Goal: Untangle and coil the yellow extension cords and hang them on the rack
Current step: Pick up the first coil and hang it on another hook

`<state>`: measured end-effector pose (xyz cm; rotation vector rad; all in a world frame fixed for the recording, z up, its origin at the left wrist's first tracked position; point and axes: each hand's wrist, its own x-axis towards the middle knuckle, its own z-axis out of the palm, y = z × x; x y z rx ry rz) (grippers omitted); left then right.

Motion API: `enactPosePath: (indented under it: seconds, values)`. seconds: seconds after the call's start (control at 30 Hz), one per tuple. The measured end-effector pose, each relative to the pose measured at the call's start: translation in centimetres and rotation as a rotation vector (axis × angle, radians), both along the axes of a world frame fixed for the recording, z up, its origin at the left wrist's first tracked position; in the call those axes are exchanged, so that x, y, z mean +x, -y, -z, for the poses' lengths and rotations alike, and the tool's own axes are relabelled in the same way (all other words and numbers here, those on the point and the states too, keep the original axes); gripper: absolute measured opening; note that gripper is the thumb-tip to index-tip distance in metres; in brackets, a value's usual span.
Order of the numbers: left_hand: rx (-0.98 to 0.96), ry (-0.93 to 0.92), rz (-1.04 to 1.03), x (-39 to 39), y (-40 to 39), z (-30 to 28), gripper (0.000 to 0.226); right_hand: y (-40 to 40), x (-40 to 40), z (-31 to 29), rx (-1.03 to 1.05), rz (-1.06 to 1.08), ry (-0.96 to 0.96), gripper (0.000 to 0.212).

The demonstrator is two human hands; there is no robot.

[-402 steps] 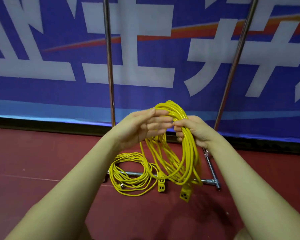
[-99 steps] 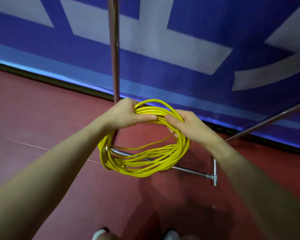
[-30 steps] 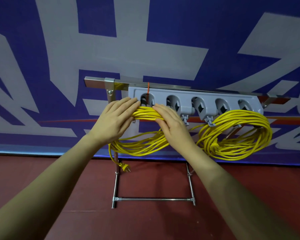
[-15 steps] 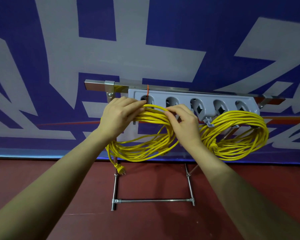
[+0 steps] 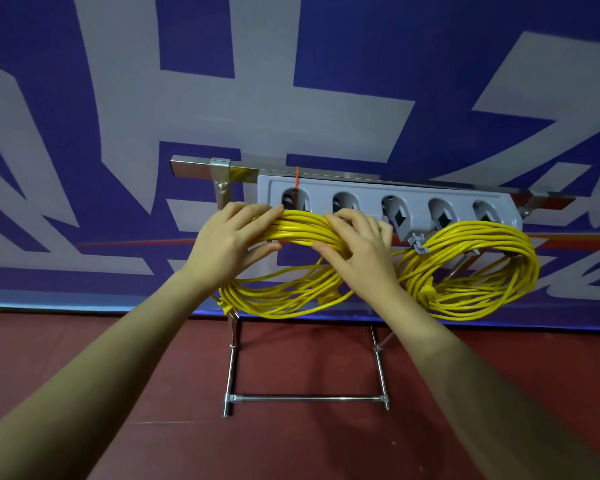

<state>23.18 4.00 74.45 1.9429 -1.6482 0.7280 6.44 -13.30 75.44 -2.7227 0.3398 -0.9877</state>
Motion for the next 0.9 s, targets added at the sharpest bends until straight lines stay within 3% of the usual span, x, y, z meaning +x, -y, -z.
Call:
enactPosePath:
  seconds: [0.13, 0.33, 0.43, 0.9]
  values:
    - [-0.017, -0.077, 0.028, 0.1, 0.0, 0.1, 0.049, -0.1, 0.3, 0.4, -0.040, -0.032, 0.063, 0.041]
    - [0.025, -0.023, 0.022, 0.6, -0.3, -0.1, 0.043, 0.0, 0.8, 0.9, -0.119, -0.033, 0.150, 0.035]
    - [-0.021, -0.064, 0.011, 0.3, -0.1, 0.1, 0.040, 0.4, 0.8, 0.6, -0.051, -0.082, 0.174, 0.032]
    - [-0.037, -0.057, -0.024, -0.5, -0.4, 2.6, 0.043, 0.3, 0.2, 3.0, -0.228, 0.010, 0.165, 0.032]
